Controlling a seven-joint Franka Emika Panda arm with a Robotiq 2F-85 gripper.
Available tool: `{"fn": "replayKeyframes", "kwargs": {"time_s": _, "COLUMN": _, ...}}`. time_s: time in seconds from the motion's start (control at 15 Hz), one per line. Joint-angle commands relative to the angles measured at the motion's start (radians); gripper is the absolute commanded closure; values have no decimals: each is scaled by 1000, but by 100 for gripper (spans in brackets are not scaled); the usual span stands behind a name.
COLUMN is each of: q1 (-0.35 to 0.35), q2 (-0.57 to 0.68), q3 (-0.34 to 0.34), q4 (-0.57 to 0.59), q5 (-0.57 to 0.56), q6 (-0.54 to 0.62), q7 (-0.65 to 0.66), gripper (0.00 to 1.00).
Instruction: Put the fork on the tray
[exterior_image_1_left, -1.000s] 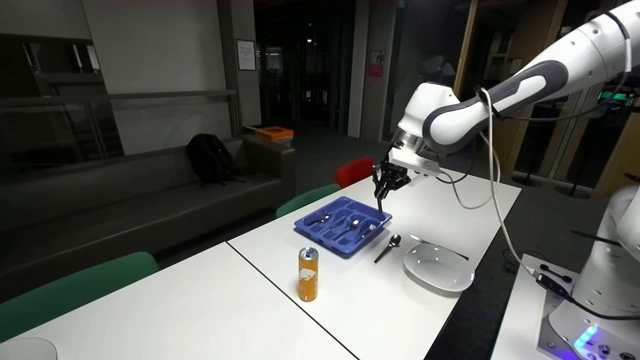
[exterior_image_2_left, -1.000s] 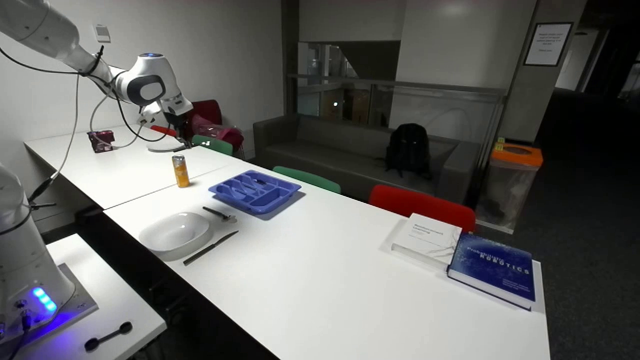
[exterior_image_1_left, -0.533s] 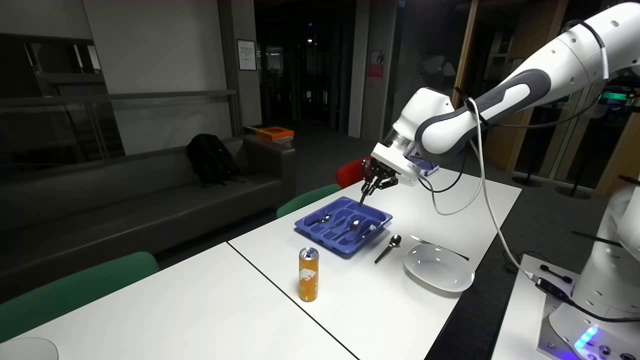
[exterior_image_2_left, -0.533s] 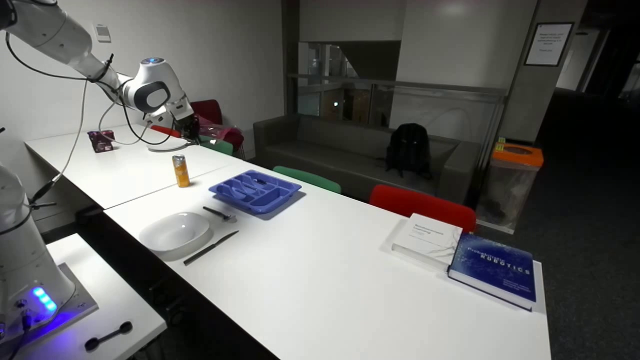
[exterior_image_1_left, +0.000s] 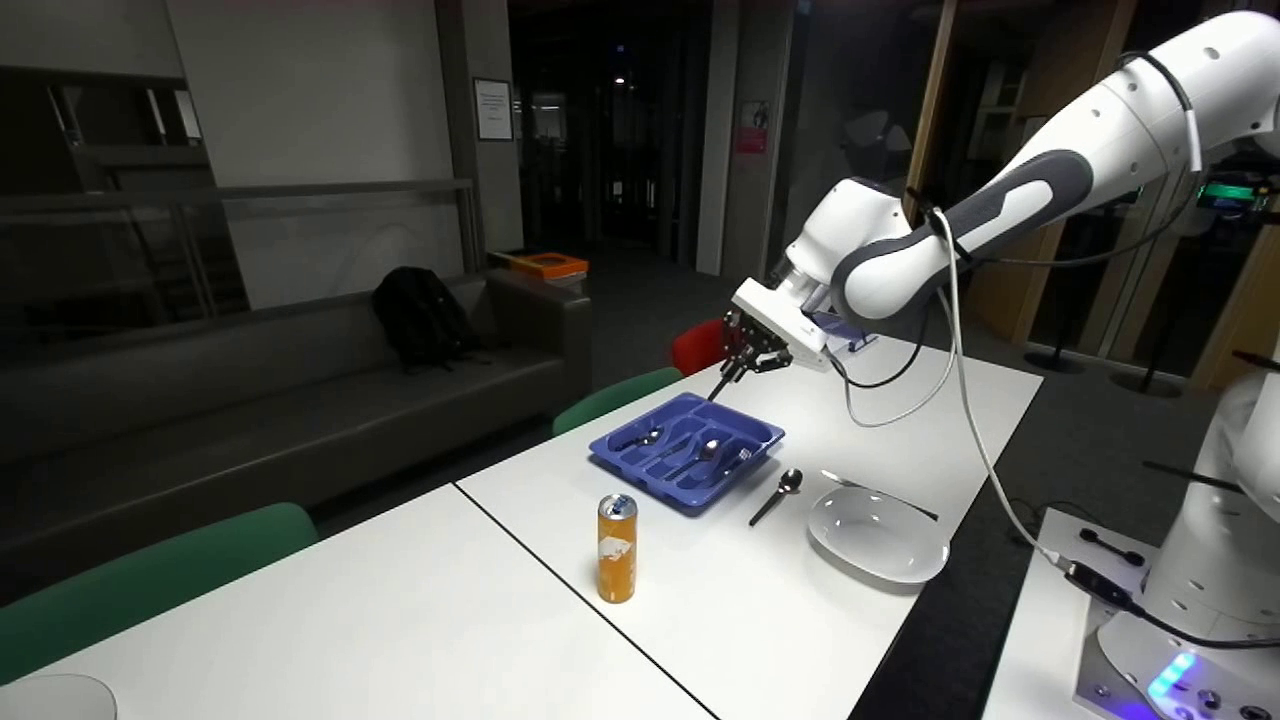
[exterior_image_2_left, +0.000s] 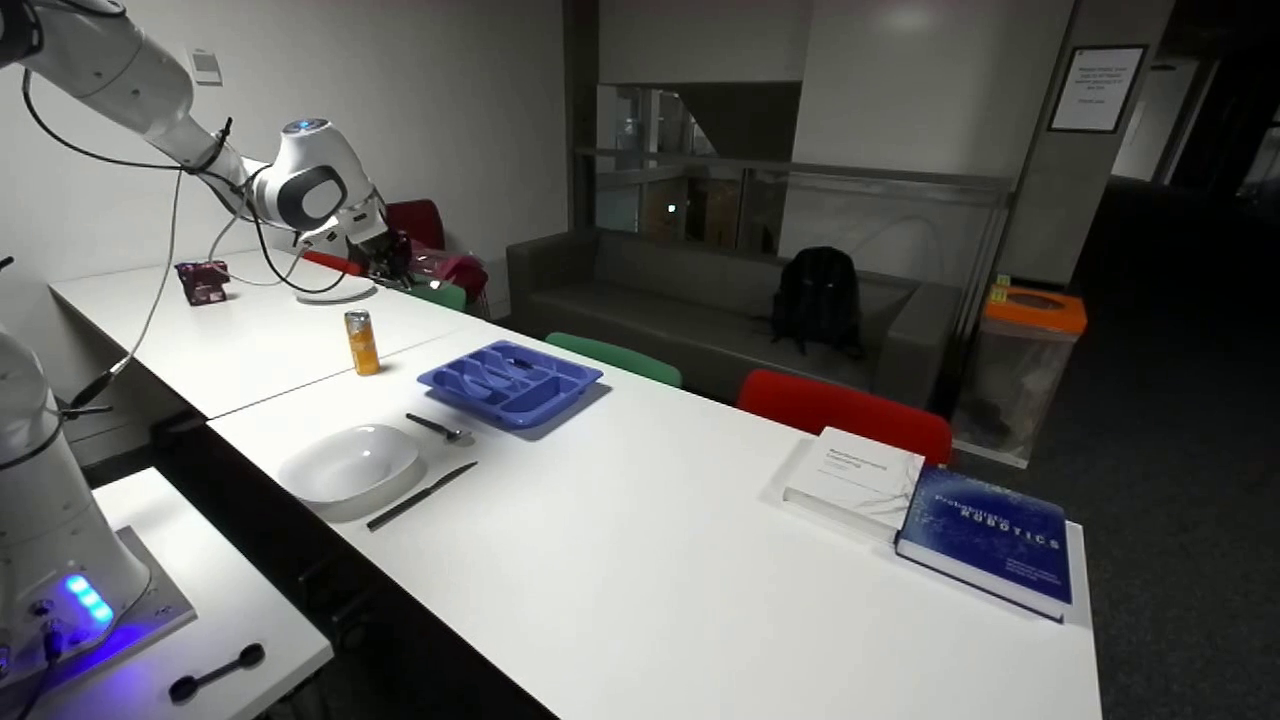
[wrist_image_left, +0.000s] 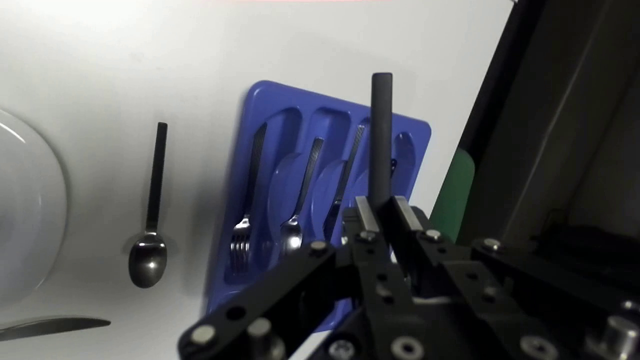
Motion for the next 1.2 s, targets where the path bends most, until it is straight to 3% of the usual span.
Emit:
{"fn": "replayKeyframes", "kwargs": {"time_s": 0.0, "q1": -29, "q2": 42, "q3": -21, "q4": 27, "q5": -87, "q6": 30, "q7": 212, "gripper": 97}}
{"fn": "replayKeyframes", "kwargs": {"time_s": 0.47, "q1": -15, "q2": 118, "q3": -32, "q4": 65, "q5": -37, "q6": -14, "q7": 328, "gripper": 97}}
{"fn": "replayKeyframes", "kwargs": {"time_s": 0.6, "q1": -17, "q2": 150, "q3": -23, "q4": 90, "q5": -3, "q6": -40, "q7": 310, "gripper": 97}}
{"fn": "replayKeyframes", "kwargs": {"time_s": 0.67, "q1": 11, "q2": 166, "q3": -53, "q4": 104, "q5": 14, "q6": -55, "q7": 299, "gripper": 97}}
{"fn": "replayKeyframes", "kwargs": {"time_s": 1.07, "q1": 1, "q2": 250, "q3": -38, "q4": 225, "q5": 200, "q6": -216, "q7": 169, "gripper": 97}}
{"fn": "replayKeyframes", "kwargs": {"time_s": 1.13, "q1": 21, "q2": 228, "q3": -63, "q4": 166, "q5": 158, "q6": -160, "q7": 206, "gripper": 88}}
